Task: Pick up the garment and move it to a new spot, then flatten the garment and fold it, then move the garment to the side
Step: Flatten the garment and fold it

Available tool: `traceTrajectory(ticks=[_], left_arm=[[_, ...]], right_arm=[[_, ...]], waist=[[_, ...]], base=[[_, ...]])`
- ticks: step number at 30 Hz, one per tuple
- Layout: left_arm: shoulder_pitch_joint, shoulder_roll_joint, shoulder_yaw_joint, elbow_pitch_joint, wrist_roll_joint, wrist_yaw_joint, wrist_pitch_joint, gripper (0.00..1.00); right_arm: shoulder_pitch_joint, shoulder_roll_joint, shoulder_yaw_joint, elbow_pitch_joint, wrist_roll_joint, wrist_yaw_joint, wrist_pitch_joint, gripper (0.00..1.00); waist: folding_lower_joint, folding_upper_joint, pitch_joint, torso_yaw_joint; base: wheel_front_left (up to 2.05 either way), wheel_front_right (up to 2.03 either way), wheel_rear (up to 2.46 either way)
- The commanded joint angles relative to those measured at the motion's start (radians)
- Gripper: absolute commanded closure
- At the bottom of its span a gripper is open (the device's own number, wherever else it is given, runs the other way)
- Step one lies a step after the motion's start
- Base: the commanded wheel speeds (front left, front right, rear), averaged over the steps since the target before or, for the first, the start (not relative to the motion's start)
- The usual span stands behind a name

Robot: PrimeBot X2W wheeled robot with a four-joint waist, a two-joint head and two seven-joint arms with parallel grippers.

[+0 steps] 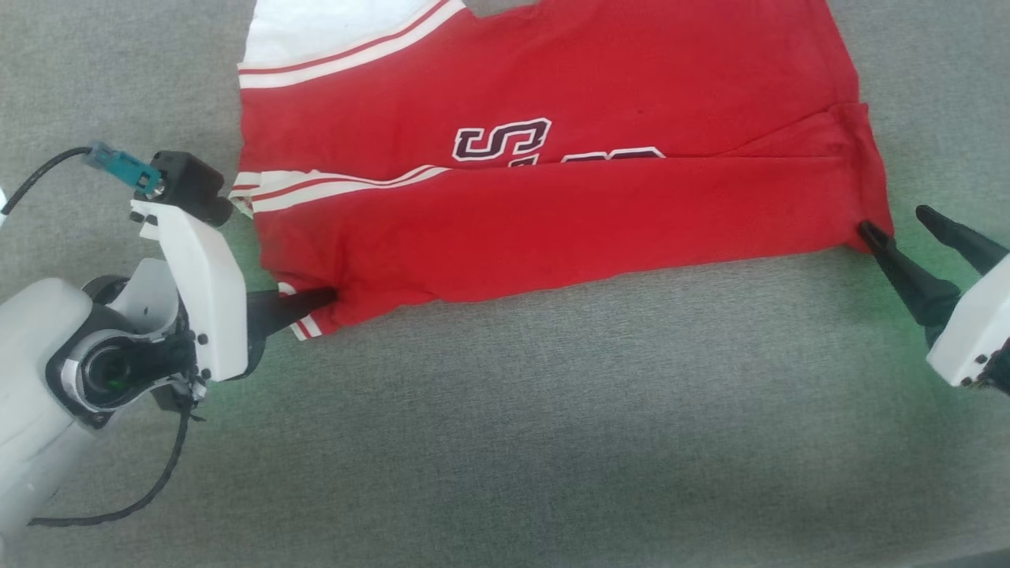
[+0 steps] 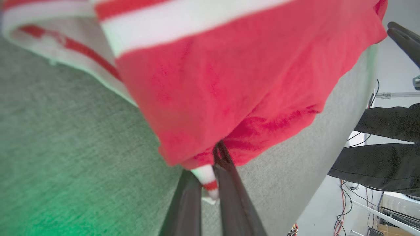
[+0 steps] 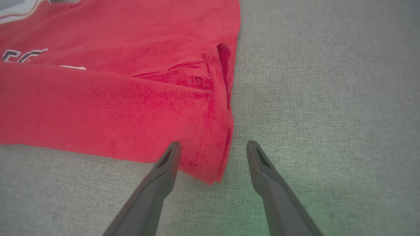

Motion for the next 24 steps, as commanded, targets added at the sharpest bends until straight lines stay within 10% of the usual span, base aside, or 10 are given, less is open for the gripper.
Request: traceTrajectory(ticks=[1, 14, 15, 16, 17, 24], left_arm=[[0.022, -0.034, -0.033, 0.007, 0.025, 0.001, 0.002, 1.0], [-0.015, -0.117, -0.039, 0.031, 0.082, -0.05, -0.057, 1.0], [-0.013, -0.121, -0.039, 0.036, 0.083, -0.055, -0.062, 1.0], [-0.012, -0.123, -0.04, 0.041, 0.086, -0.058, -0.067, 1.0], [-0.01, -0.125, -0.041, 0.046, 0.088, -0.06, -0.07, 1.0], [0.025, -0.115, -0.037, 0.058, 0.08, -0.086, -0.103, 1.0]], right_arm=[[-0.02, -0.01, 0.007, -0.007, -0.005, -0.001, 0.024, 0.0], [-0.148, -0.065, 0.119, 0.089, -0.016, -0.001, 0.379, 0.02], [-0.148, -0.064, 0.122, 0.094, -0.013, -0.001, 0.383, 0.49], [-0.147, -0.063, 0.124, 0.097, -0.01, -0.001, 0.382, 0.64], [-0.143, -0.06, 0.121, 0.102, -0.005, -0.001, 0.386, 1.0], [-0.098, -0.084, 0.091, 0.082, -0.005, -0.001, 0.364, 1.0]], waist=[[0.0, 0.0, 0.004, 0.004], [0.0, 0.0, 0.043, 0.074], [0.0, 0.0, 0.043, 0.077], [0.0, 0.0, 0.042, 0.079], [0.0, 0.0, 0.04, 0.081], [0.0, 0.0, -0.015, 0.084]], base=[[0.0, 0.0, 0.0], [0.0, 0.0, 0.0], [0.0, 0.0, 0.0], [0.0, 0.0, 0.0], [0.0, 0.0, 0.0], [0.0, 0.0, 0.0]])
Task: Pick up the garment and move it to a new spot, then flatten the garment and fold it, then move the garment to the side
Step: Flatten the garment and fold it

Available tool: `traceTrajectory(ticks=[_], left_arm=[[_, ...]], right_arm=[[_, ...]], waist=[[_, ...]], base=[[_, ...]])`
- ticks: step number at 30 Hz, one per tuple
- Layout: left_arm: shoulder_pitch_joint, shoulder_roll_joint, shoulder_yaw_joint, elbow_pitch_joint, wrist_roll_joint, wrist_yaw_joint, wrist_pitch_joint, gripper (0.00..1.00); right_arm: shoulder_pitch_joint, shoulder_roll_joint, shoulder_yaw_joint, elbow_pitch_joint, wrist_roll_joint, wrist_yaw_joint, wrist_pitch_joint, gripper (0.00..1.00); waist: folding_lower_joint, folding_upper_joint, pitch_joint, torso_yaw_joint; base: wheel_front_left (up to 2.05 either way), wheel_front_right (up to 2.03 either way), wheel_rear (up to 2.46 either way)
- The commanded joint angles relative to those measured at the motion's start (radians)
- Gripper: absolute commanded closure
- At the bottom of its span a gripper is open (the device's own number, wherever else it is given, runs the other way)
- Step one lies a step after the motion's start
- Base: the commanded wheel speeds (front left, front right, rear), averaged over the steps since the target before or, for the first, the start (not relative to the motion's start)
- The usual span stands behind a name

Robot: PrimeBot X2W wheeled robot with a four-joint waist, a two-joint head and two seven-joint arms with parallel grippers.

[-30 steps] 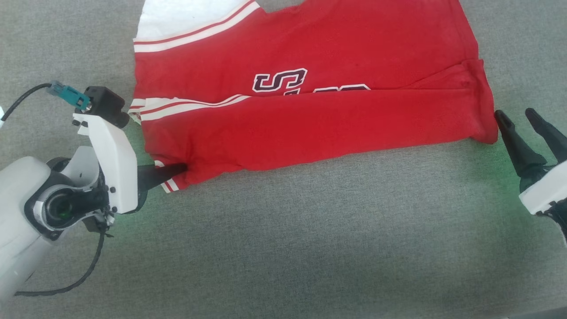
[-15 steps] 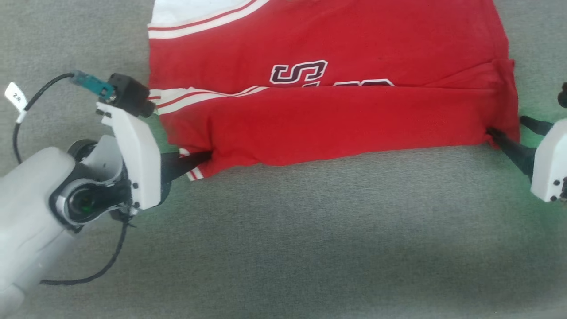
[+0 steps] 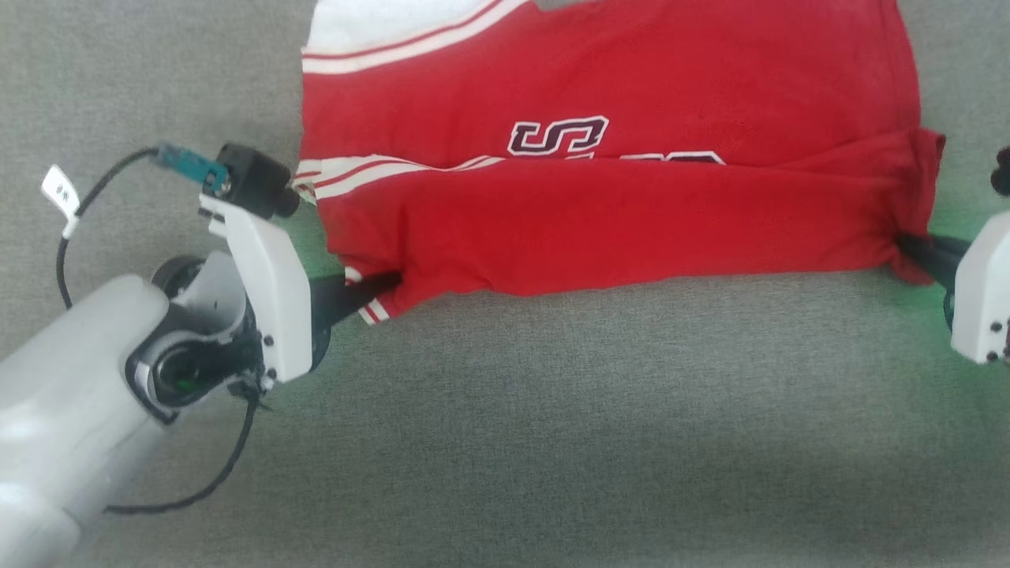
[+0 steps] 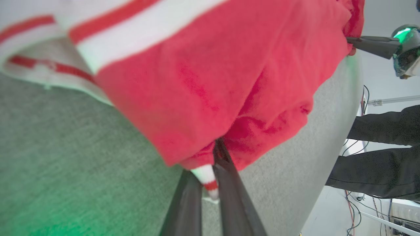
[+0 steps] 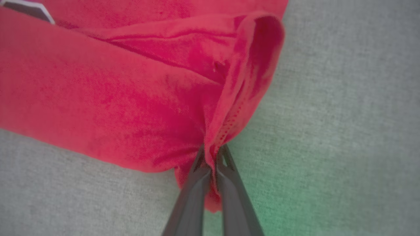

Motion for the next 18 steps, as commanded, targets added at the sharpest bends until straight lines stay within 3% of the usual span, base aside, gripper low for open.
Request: traceTrajectory(ticks=[1, 18], left_arm=[[0.047, 0.003, -0.023, 0.012, 0.0, -0.005, 0.003, 1.0], [0.244, 0.152, -0.015, -0.196, -0.031, -0.032, -0.119, 1.0]], right_arm=[[0.044, -0.003, 0.004, 0.01, -0.005, -0.002, 0.002, 1.0], [0.32, -0.04, -0.109, -0.157, 0.009, -0.002, 0.019, 1.0]], waist=[[0.0, 0.0, -0.024, 0.001], [0.0, 0.0, -0.162, 0.009]], base=[[0.0, 0.0, 0.0], [0.0, 0.0, 0.0]])
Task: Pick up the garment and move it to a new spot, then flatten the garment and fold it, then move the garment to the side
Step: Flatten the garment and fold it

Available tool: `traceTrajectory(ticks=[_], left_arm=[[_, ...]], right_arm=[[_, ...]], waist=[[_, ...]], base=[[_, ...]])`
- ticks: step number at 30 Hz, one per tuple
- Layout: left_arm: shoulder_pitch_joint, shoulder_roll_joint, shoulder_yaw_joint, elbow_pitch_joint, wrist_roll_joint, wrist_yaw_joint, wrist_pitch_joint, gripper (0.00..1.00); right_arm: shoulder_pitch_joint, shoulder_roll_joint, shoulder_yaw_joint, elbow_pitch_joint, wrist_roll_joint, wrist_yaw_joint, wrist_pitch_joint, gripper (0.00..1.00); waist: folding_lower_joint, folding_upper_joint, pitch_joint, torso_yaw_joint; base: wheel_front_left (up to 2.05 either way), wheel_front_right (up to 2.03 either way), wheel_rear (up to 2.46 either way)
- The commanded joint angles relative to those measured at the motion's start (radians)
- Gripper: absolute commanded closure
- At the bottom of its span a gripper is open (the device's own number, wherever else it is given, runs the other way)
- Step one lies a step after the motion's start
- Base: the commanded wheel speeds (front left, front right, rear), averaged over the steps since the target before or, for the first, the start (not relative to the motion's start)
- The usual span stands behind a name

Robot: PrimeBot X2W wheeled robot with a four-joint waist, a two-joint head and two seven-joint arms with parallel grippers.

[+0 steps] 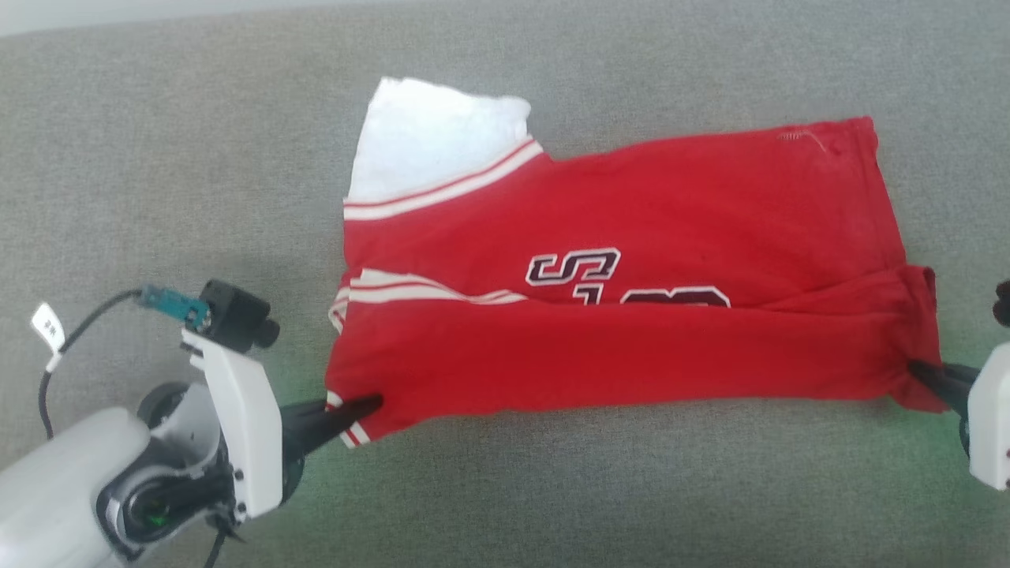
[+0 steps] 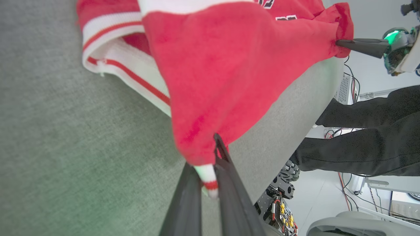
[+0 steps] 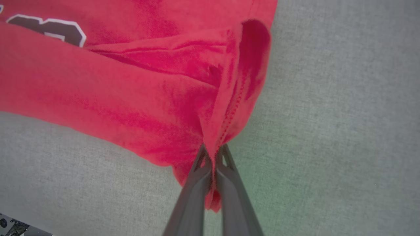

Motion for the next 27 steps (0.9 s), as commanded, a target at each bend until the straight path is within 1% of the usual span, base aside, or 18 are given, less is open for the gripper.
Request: traceTrajectory(ticks=[1, 2, 3, 4, 5, 6, 7, 10, 14, 19, 22, 25, 26, 27], left_arm=[[0.022, 0.009, -0.001, -0.016, -0.004, -0.001, -0.011, 1.0], [0.03, 0.015, -0.001, -0.028, -0.003, 0.002, -0.018, 1.0], [0.035, 0.019, 0.002, -0.035, 0.005, 0.005, -0.029, 1.0], [0.039, 0.022, 0.005, -0.041, 0.02, 0.005, -0.045, 0.68], [0.047, 0.023, 0.005, -0.042, 0.026, 0.011, -0.056, 0.35], [0.052, 0.025, 0.006, -0.042, 0.034, 0.014, -0.067, 0.07], [0.051, 0.026, 0.009, -0.04, 0.04, 0.019, -0.079, 0.0], [0.058, 0.027, 0.027, -0.027, 0.043, 0.034, -0.119, 0.0], [0.055, 0.043, 0.06, -0.005, 0.044, 0.061, -0.168, 0.0], [0.019, 0.054, 0.116, 0.036, 0.064, 0.083, -0.249, 0.0], [-0.022, 0.042, 0.142, 0.091, 0.108, 0.106, -0.301, 0.0], [-0.077, 0.008, 0.17, 0.17, 0.131, 0.129, -0.344, 0.0], [-0.102, -0.003, 0.177, 0.199, 0.142, 0.135, -0.355, 0.0], [-0.102, -0.003, 0.177, 0.199, 0.142, 0.135, -0.355, 0.0]], right_arm=[[0.024, 0.001, -0.017, -0.012, 0.001, -0.002, 0.001, 1.0], [0.037, 0.004, -0.026, -0.02, 0.002, -0.002, -0.002, 0.94], [0.048, 0.008, -0.034, -0.028, -0.003, -0.002, -0.008, 0.78], [0.053, 0.012, -0.043, -0.036, -0.011, -0.002, -0.02, 0.55], [0.055, 0.02, -0.055, -0.04, -0.02, -0.002, -0.036, 0.0], [0.06, 0.027, -0.064, -0.045, -0.029, -0.002, -0.049, 0.0], [0.062, 0.035, -0.072, -0.052, -0.04, -0.002, -0.066, 0.0], [0.062, 0.058, -0.092, -0.064, -0.068, -0.002, -0.115, 0.0], [0.039, 0.089, -0.113, -0.083, -0.11, -0.002, -0.2, 0.0], [-0.001, 0.146, -0.126, -0.099, -0.171, -0.002, -0.347, 0.0], [-0.032, 0.197, -0.13, -0.113, -0.196, -0.002, -0.453, 0.0], [-0.051, 0.258, -0.146, -0.122, -0.218, -0.002, -0.559, 0.0], [-0.051, 0.277, -0.147, -0.125, -0.224, -0.002, -0.588, 0.0], [-0.051, 0.277, -0.147, -0.125, -0.224, -0.002, -0.588, 0.0]], waist=[[0.0, 0.0, -0.006, 0.001], [0.0, 0.0, -0.007, 0.001], [0.0, 0.0, -0.008, 0.001], [0.0, 0.0, -0.009, 0.001], [0.0, 0.0, -0.012, 0.0], [0.0, 0.0, -0.013, -0.001], [0.0, 0.0, -0.015, -0.003], [0.0, 0.0, -0.02, -0.011], [0.0, 0.0, -0.022, -0.034], [0.0, 0.0, -0.011, -0.078], [0.0, 0.0, -0.001, -0.111], [0.0, 0.0, 0.004, -0.145], [0.0, 0.0, 0.007, -0.157], [0.0, 0.0, 0.007, -0.157]], base=[[0.0, 0.0, 0.0], [0.0, 0.0, 0.0], [0.0, 0.0, 0.0], [0.0, 0.0, 0.0], [0.0, 0.0, 0.0], [0.0, 0.0, 0.0], [0.0, 0.0, 0.0], [0.0, 0.0, 0.0], [0.0, 0.0, 0.0], [0.0, 0.0, 0.0], [0.0, 0.0, 0.0], [0.0, 0.0, 0.0], [0.0, 0.0, 0.0], [0.0, 0.0, 0.0]])
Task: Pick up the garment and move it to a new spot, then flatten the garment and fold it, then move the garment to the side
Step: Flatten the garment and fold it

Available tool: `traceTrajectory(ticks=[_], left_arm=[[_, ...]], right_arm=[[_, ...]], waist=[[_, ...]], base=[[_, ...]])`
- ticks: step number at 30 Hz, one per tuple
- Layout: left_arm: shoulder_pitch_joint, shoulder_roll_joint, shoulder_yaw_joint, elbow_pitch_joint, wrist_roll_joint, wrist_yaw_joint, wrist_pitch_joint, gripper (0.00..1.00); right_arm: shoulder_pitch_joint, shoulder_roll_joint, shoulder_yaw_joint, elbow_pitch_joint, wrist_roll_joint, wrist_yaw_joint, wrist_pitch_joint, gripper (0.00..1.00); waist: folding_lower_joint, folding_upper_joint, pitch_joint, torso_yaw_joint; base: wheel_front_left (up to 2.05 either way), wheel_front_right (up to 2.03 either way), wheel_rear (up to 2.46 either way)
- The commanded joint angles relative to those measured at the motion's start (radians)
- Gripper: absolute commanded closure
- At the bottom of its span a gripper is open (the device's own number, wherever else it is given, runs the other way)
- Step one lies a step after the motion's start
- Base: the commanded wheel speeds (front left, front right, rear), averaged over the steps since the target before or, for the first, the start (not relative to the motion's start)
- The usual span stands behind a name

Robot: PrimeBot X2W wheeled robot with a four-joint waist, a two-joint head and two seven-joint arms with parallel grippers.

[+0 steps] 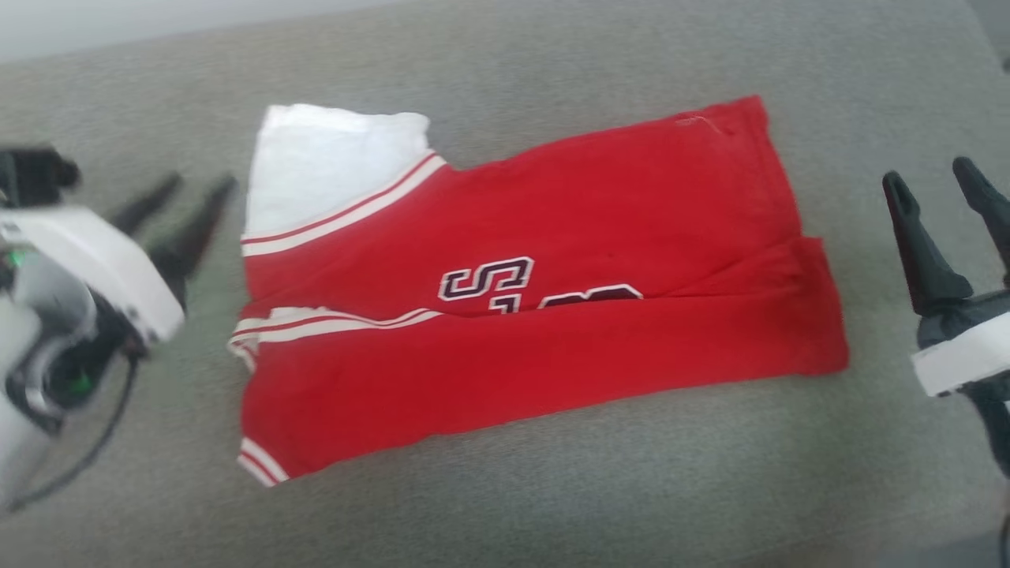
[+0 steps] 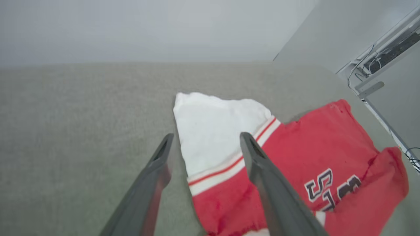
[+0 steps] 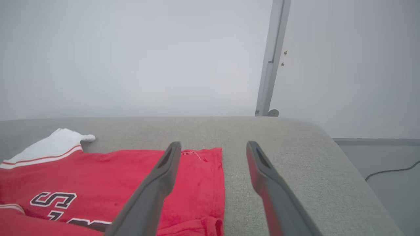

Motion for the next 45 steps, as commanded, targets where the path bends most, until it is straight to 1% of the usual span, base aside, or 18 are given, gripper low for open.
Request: traceTrajectory(ticks=[1, 2, 3, 7, 11, 14, 17, 23, 26, 29, 30, 31, 32, 33, 35, 40, 43, 45], left_arm=[[-0.029, -0.007, 0.008, 0.022, 0.016, 0.006, -0.007, 0.0], [-0.073, -0.03, 0.011, 0.088, 0.032, 0.017, -0.011, 0.0], [-0.073, -0.03, 0.011, 0.088, 0.032, 0.017, -0.011, 0.0], [-0.195, -0.067, -0.001, 0.234, 0.091, 0.028, 0.023, 0.0], [-0.277, -0.095, -0.012, 0.384, 0.105, 0.03, 0.074, 0.0], [-0.311, -0.111, -0.037, 0.472, 0.091, 0.004, 0.174, 0.0], [-0.336, -0.11, -0.054, 0.535, 0.071, -0.02, 0.283, 0.0], [-0.389, -0.115, -0.097, 0.612, 0.05, -0.03, 0.522, 0.0], [-0.405, -0.111, -0.12, 0.64, 0.061, -0.021, 0.604, 0.0], [-0.412, -0.121, -0.134, 0.657, 0.045, -0.034, 0.694, 0.0], [-0.408, -0.13, -0.141, 0.653, 0.038, -0.043, 0.725, 0.24], [-0.403, -0.135, -0.147, 0.65, 0.031, -0.047, 0.755, 0.53], [-0.399, -0.14, -0.15, 0.649, 0.02, -0.05, 0.785, 0.57], [-0.399, -0.143, -0.155, 0.644, 0.018, -0.053, 0.807, 0.98], [-0.402, -0.149, -0.158, 0.634, 0.015, -0.054, 0.827, 1.0], [-0.433, -0.165, -0.158, 0.596, 0.031, -0.06, 0.799, 1.0], [-0.455, -0.183, -0.16, 0.57, 0.046, -0.068, 0.775, 1.0], [-0.464, -0.187, -0.159, 0.562, 0.052, -0.072, 0.766, 1.0]], right_arm=[[-0.004, 0.014, 0.001, -0.005, -0.007, -0.002, -0.022, 0.0], [-0.001, 0.044, 0.007, -0.01, -0.014, -0.002, -0.064, 0.0], [-0.001, 0.044, 0.007, -0.01, -0.014, -0.002, -0.064, 0.0], [0.007, 0.085, 0.016, -0.019, -0.017, -0.002, -0.112, 0.0], [0.008, 0.108, 0.025, -0.012, -0.013, -0.001, -0.136, 0.0], [0.017, 0.113, 0.027, 0.004, -0.009, -0.002, -0.145, 0.0], [0.019, 0.119, 0.03, 0.015, -0.004, -0.001, -0.153, 0.0], [0.022, 0.123, 0.048, 0.031, 0.009, -0.001, -0.158, 0.0], [0.013, 0.125, 0.059, 0.036, 0.021, -0.001, -0.162, 0.0], [0.002, 0.125, 0.077, 0.05, 0.03, -0.001, -0.167, 0.0], [-0.001, 0.123, 0.081, 0.053, 0.031, -0.001, -0.167, 0.0], [-0.005, 0.12, 0.084, 0.056, 0.033, -0.001, -0.166, 0.0], [-0.012, 0.115, 0.089, 0.058, 0.035, -0.001, -0.162, 0.0], [-0.023, 0.113, 0.094, 0.058, 0.038, -0.001, -0.16, 0.0], [-0.046, 0.102, 0.109, 0.055, 0.041, -0.001, -0.147, 0.0], [-0.147, 0.061, 0.162, 0.076, 0.044, -0.001, -0.058, 0.0], [-0.24, 0.04, 0.204, 0.134, 0.049, -0.001, 0.023, 0.0], [-0.279, 0.035, 0.22, 0.156, 0.058, -0.001, 0.053, 0.0]], waist=[[0.0, 0.0, 0.007, -0.027], [0.0, 0.0, 0.015, -0.054], [0.0, 0.0, 0.015, -0.054], [0.0, 0.0, 0.038, -0.109], [0.0, 0.0, 0.052, -0.161], [0.0, 0.0, 0.054, -0.189], [0.0, 0.0, 0.057, -0.211], [0.0, 0.0, 0.084, -0.241], [0.0, 0.0, 0.106, -0.252], [0.0, 0.0, 0.13, -0.257], [0.0, 0.0, 0.134, -0.256], [0.0, 0.0, 0.137, -0.255], [0.0, 0.0, 0.14, -0.253], [0.0, 0.0, 0.143, -0.25], [0.0, 0.0, 0.148, -0.242], [0.0, 0.0, 0.163, -0.21], [0.0, 0.0, 0.178, -0.186], [0.0, 0.0, 0.185, -0.177]], base=[[0.0, 0.0, 0.0], [0.0, 0.0, 0.0], [0.0, 0.0, 0.0], [0.0, 0.0, 0.0], [0.0, 0.0, 0.0], [0.0, 0.0, 0.0], [0.0, 0.0, 0.0], [0.0, 0.0, 0.0], [0.0, 0.0, 0.0], [0.0, 0.0, 0.0], [0.0, 0.0, 0.0], [0.0, 0.0, 0.0], [0.0, 0.0, 0.0], [0.0, 0.0, 0.0], [0.0, 0.0, 0.0], [0.0, 0.0, 0.0], [0.0, 0.0, 0.0], [0.0, 0.0, 0.0]])
